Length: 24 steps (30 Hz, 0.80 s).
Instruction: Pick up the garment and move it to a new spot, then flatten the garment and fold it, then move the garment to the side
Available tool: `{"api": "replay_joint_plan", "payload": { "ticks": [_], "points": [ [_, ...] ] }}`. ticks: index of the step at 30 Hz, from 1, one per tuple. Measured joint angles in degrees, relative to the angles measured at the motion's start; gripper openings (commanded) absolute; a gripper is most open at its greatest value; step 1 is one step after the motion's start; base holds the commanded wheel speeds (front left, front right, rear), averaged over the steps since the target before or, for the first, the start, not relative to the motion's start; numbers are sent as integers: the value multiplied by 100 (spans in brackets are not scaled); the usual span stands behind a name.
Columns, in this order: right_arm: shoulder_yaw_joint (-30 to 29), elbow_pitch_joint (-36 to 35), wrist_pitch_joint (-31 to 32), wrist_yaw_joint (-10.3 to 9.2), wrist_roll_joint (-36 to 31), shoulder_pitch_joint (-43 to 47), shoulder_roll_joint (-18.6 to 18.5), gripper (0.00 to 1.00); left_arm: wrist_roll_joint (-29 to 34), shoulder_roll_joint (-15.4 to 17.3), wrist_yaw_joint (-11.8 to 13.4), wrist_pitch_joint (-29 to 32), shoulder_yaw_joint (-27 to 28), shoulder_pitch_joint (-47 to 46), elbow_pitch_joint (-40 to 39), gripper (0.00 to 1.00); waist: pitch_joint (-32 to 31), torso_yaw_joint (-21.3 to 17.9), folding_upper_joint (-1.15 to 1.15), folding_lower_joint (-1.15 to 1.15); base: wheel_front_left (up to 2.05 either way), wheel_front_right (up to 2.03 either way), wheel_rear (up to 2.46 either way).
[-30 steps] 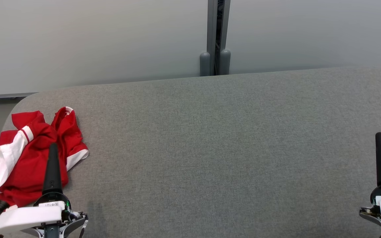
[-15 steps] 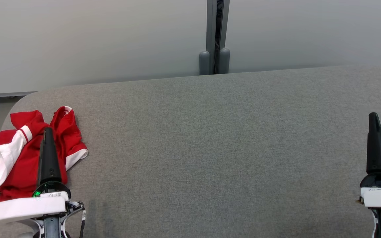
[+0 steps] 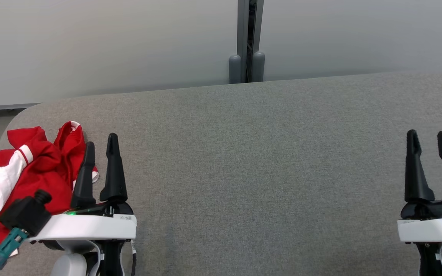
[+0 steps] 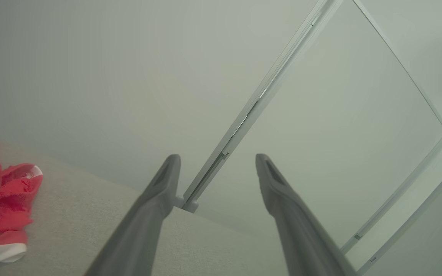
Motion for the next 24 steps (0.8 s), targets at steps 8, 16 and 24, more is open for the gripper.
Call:
{"api": "replay_joint_plan", "payload": {
  "ticks": [8,16,24],
  "points": [
    [353,107,-111,0,-700,1,-156,100,642,4,279,-96,-309,1,218,100,33,-9,0,0,0,0,0],
    [452,221,-234,0,-944,4,-131,100,1354,11,502,-193,-565,2,417,100,63,22,0,0,0,0,0],
    [467,309,-354,1,-1160,1,-100,100,1706,14,621,-278,-767,16,670,100,80,28,0,0,0,0,0]
  ]
}}
